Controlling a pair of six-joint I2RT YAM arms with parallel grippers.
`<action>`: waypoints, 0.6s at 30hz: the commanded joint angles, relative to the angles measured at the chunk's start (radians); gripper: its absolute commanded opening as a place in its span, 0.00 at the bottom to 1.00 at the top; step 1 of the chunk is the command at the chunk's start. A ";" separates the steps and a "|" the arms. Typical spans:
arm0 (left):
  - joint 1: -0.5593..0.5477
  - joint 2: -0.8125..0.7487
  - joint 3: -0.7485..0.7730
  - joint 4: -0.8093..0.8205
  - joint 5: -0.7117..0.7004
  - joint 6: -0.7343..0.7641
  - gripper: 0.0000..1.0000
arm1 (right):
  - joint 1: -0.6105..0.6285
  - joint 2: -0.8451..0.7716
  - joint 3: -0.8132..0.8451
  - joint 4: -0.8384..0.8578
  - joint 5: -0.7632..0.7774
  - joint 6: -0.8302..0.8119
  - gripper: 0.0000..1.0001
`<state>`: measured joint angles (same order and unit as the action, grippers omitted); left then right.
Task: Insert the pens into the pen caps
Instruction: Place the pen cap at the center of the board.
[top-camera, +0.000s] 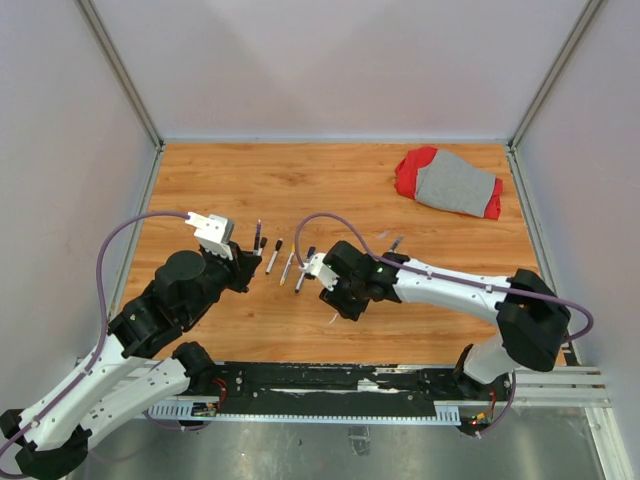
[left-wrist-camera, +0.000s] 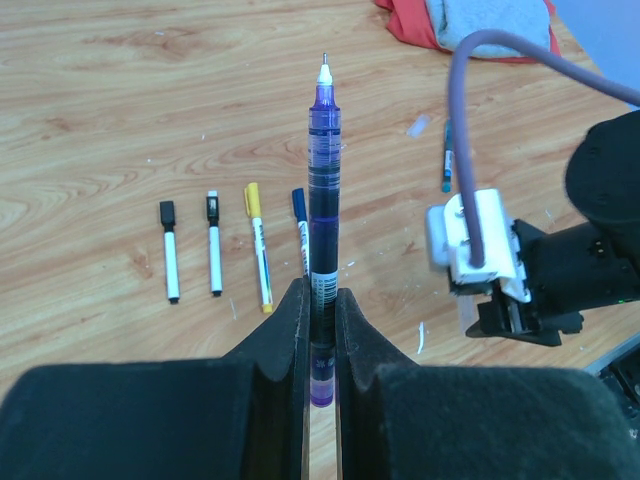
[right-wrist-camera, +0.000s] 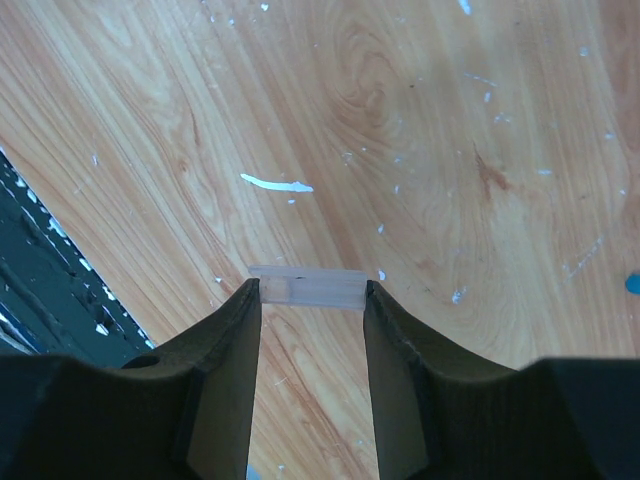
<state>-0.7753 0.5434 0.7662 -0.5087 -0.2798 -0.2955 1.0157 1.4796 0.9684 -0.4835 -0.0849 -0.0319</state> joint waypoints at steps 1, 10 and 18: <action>0.004 0.000 -0.005 0.016 -0.013 0.010 0.00 | -0.009 0.069 0.067 -0.100 -0.064 -0.153 0.14; 0.004 0.000 -0.005 0.016 -0.016 0.010 0.00 | -0.002 0.219 0.164 -0.150 -0.091 -0.252 0.17; 0.004 0.004 -0.005 0.015 -0.018 0.010 0.00 | -0.001 0.290 0.191 -0.150 -0.083 -0.288 0.19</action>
<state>-0.7753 0.5442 0.7662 -0.5087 -0.2821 -0.2955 1.0157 1.7439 1.1244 -0.6041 -0.1574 -0.2760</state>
